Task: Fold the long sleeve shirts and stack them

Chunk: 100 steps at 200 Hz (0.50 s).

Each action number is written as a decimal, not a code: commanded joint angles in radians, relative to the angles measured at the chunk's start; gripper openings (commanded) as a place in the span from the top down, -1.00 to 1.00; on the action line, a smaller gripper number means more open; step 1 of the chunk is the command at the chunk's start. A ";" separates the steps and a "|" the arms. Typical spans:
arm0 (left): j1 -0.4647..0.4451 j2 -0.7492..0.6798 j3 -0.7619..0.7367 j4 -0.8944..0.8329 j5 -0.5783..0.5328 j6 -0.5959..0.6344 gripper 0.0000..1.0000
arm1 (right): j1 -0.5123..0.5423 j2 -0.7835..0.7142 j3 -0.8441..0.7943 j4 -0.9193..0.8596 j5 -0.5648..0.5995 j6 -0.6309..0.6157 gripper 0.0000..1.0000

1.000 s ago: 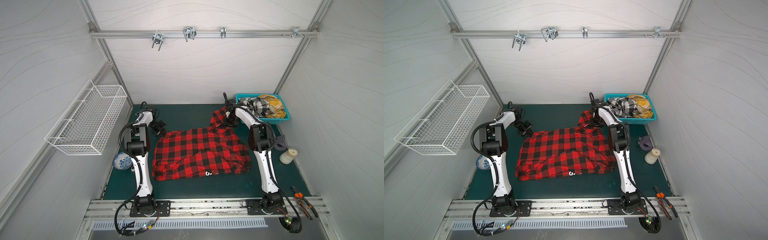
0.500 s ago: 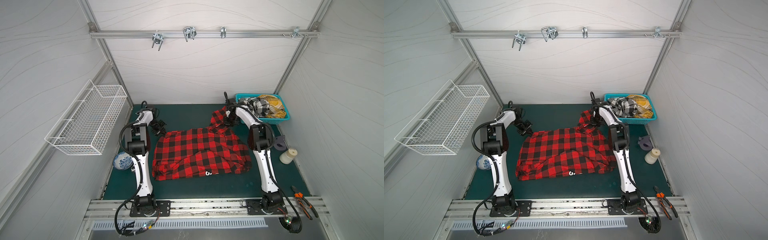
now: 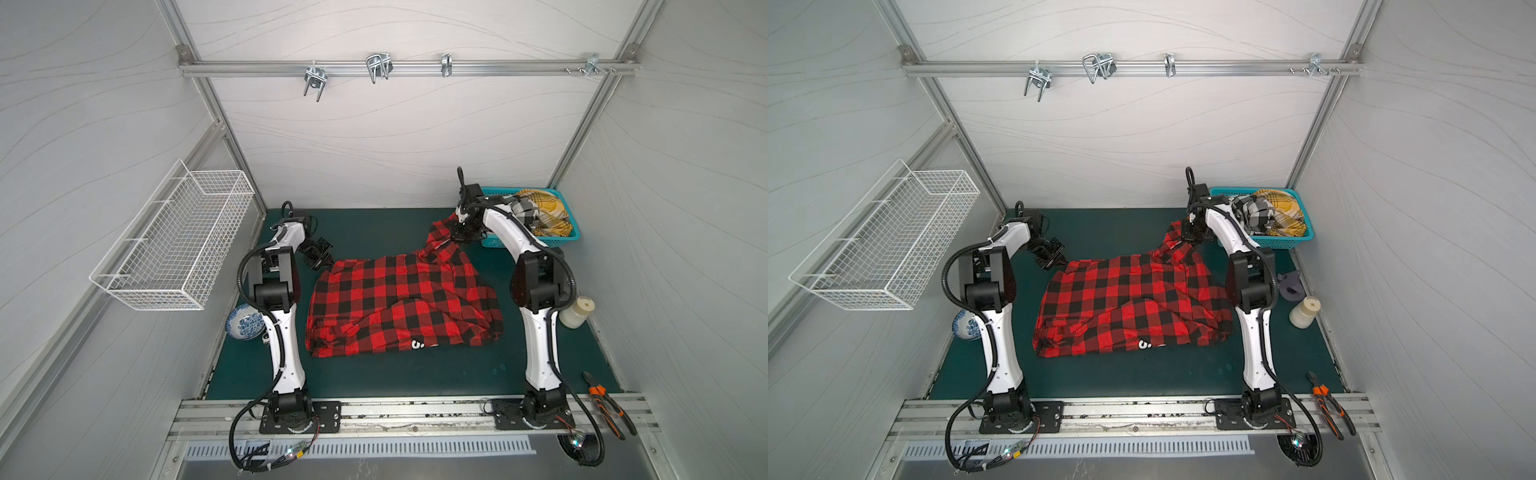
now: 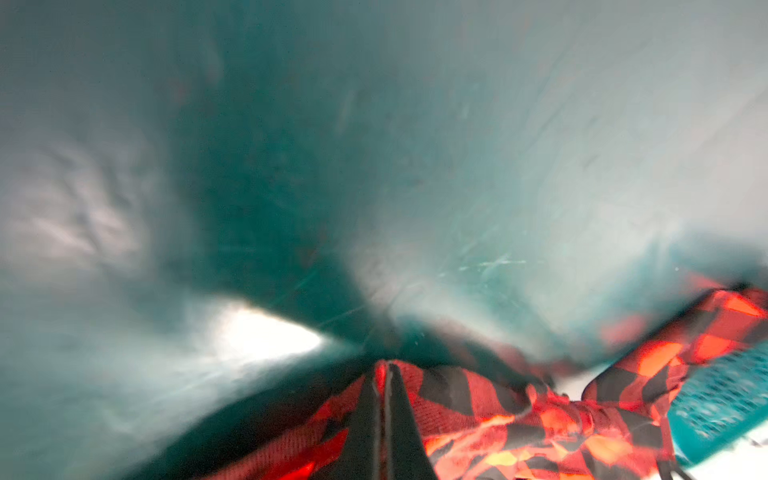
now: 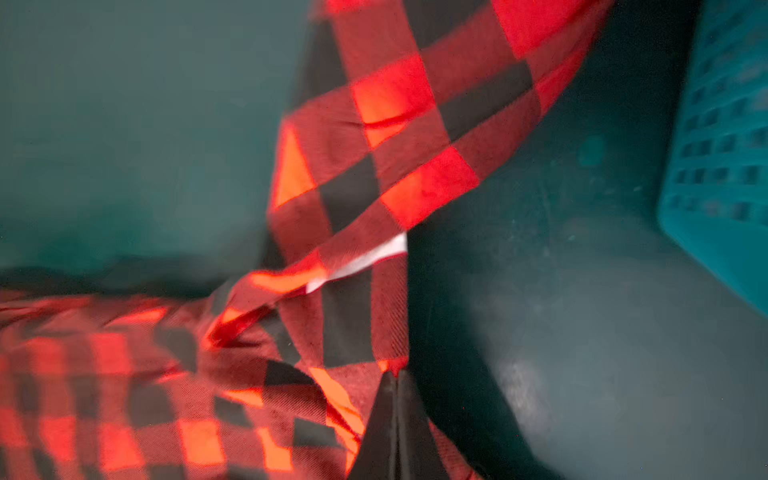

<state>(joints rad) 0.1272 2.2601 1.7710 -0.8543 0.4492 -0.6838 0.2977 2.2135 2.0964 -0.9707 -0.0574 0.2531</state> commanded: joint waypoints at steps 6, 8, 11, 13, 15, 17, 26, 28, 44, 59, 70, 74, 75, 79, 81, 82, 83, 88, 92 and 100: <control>0.007 -0.097 -0.031 0.107 0.082 -0.069 1.00 | -0.009 -0.058 -0.106 0.049 -0.001 0.019 1.00; 0.006 -0.100 -0.034 0.108 0.085 -0.071 1.00 | -0.010 -0.061 -0.114 0.049 -0.001 0.021 1.00; 0.008 -0.105 -0.038 0.112 0.087 -0.074 1.00 | -0.013 -0.067 -0.124 0.051 -0.002 0.022 1.00; 0.007 -0.109 -0.041 0.114 0.089 -0.076 1.00 | -0.014 -0.072 -0.130 0.054 -0.001 0.025 1.00; 0.007 -0.112 -0.045 0.116 0.090 -0.078 1.00 | -0.015 -0.074 -0.138 0.056 -0.002 0.027 1.00; 0.008 -0.115 -0.047 0.118 0.091 -0.080 1.00 | -0.016 -0.080 -0.146 0.059 -0.001 0.030 1.00; 0.011 -0.130 -0.068 0.130 0.105 -0.093 1.00 | -0.021 -0.104 -0.181 0.074 -0.001 0.036 1.00; 0.012 -0.134 -0.074 0.133 0.110 -0.097 1.00 | -0.022 -0.110 -0.191 0.077 0.001 0.037 1.00; 0.027 -0.158 -0.129 0.186 0.162 -0.144 1.00 | -0.028 -0.154 -0.260 0.101 -0.007 0.049 1.00; 0.034 -0.179 -0.169 0.221 0.202 -0.178 1.00 | -0.028 -0.190 -0.319 0.124 -0.020 0.052 1.00; 0.034 -0.193 -0.180 0.221 0.213 -0.180 1.00 | -0.027 -0.209 -0.350 0.134 -0.021 0.059 1.00; 0.033 -0.196 -0.187 0.223 0.218 -0.181 1.00 | -0.027 -0.213 -0.355 0.135 -0.020 0.062 1.00; 0.034 -0.197 -0.188 0.224 0.219 -0.181 1.00 | -0.026 -0.215 -0.356 0.135 -0.019 0.062 1.00; 0.033 -0.203 -0.196 0.228 0.226 -0.182 1.00 | -0.026 -0.219 -0.362 0.135 -0.020 0.066 1.00; 0.034 -0.204 -0.200 0.230 0.228 -0.183 1.00 | -0.028 -0.220 -0.364 0.136 -0.021 0.068 1.00; 0.034 -0.207 -0.201 0.231 0.228 -0.183 1.00 | -0.028 -0.221 -0.365 0.136 -0.020 0.068 1.00; 0.033 -0.207 -0.203 0.233 0.229 -0.183 1.00 | -0.028 -0.223 -0.366 0.136 -0.020 0.069 1.00; 0.034 -0.212 -0.210 0.233 0.233 -0.183 1.00 | -0.028 -0.227 -0.371 0.139 -0.018 0.072 1.00; 0.033 -0.215 -0.213 0.234 0.234 -0.181 1.00 | -0.028 -0.234 -0.374 0.140 -0.019 0.075 1.00; 0.036 -0.215 -0.215 0.232 0.236 -0.177 1.00 | -0.028 -0.244 -0.380 0.145 -0.017 0.081 1.00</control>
<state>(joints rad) 0.1558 2.0842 1.5669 -0.6609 0.6323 -0.8368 0.2722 2.0556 1.7256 -0.8600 -0.0658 0.3103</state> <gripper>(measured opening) 0.048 0.046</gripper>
